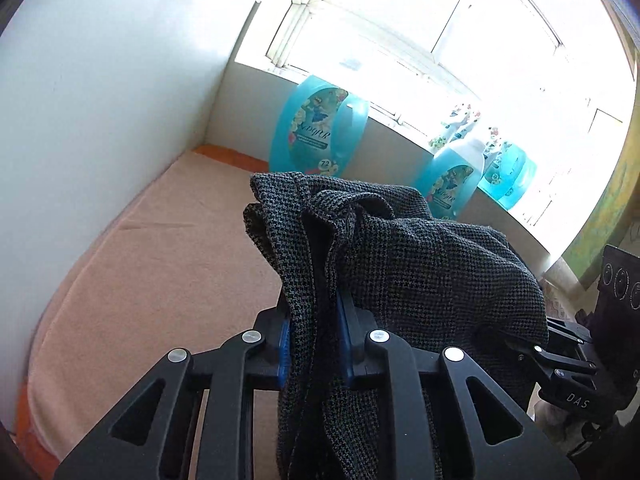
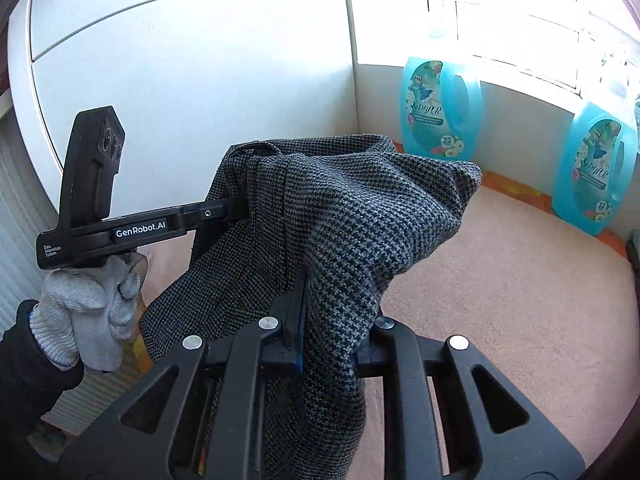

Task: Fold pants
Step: 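Lift the folded trousers with both grippers and carry them toward the clothes stack, then lower the trousers onto the dark clothes stack and open both grippers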

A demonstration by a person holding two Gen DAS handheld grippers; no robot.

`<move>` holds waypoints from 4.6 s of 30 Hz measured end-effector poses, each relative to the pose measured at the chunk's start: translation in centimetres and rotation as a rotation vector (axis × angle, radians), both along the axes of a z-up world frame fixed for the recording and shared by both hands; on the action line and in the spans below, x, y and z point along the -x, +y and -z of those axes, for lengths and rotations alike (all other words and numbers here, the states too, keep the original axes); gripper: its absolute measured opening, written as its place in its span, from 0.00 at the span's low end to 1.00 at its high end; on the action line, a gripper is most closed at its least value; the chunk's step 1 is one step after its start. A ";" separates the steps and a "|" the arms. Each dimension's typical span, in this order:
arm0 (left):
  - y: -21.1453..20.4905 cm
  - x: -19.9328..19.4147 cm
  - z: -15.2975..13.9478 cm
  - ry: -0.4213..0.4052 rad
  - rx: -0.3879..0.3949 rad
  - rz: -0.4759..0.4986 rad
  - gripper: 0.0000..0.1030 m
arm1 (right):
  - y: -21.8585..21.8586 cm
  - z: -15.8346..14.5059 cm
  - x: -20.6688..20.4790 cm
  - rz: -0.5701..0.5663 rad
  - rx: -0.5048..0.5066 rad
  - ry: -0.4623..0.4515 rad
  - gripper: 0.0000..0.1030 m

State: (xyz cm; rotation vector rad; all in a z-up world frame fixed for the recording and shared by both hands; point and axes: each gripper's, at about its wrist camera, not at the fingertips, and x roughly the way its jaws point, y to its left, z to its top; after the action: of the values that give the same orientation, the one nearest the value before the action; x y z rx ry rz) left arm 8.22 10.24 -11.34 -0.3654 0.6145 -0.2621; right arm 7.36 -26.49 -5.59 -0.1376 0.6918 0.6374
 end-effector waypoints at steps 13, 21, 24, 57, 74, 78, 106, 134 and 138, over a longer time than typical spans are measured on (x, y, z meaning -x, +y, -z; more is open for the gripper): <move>-4.4 1.3 -4.8 -0.127 0.001 0.083 0.17 | -4.2 -5.1 3.7 0.077 0.017 -0.138 0.15; -8.7 0.9 -7.6 -0.192 0.001 0.172 0.17 | -8.3 -7.7 5.8 0.157 0.020 -0.205 0.15; -10.5 0.7 -8.5 -0.211 0.003 0.209 0.17 | -10.0 -8.6 6.7 0.191 0.025 -0.231 0.15; -38.5 -4.5 -13.3 -0.304 -0.026 0.573 0.17 | -37.8 -14.0 7.5 0.598 0.071 -0.334 0.15; -46.8 -14.7 -11.9 -0.283 -0.003 0.556 0.17 | -44.7 -13.9 -4.4 0.576 0.290 -0.317 0.15; -47.8 -17.4 -10.4 -0.255 -0.002 0.536 0.17 | -46.0 -12.5 -7.7 0.545 0.313 -0.292 0.15; -54.4 -27.2 -3.0 -0.090 -0.164 0.418 0.19 | -61.0 -2.0 -23.4 0.523 -0.063 0.161 0.46; -47.4 -15.1 -8.7 -0.163 -0.223 0.525 0.59 | -58.5 -7.6 -15.4 0.805 -0.042 -0.042 0.65; -46.3 -12.5 -9.5 -0.170 -0.225 0.532 0.67 | -56.2 -8.6 -11.7 0.802 -0.031 -0.082 0.72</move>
State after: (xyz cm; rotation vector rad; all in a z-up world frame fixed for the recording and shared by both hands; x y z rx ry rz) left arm 20.72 -36.03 -1.80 0.0453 0.5583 -0.7192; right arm 19.08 -82.71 3.00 0.1425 0.5939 -0.1267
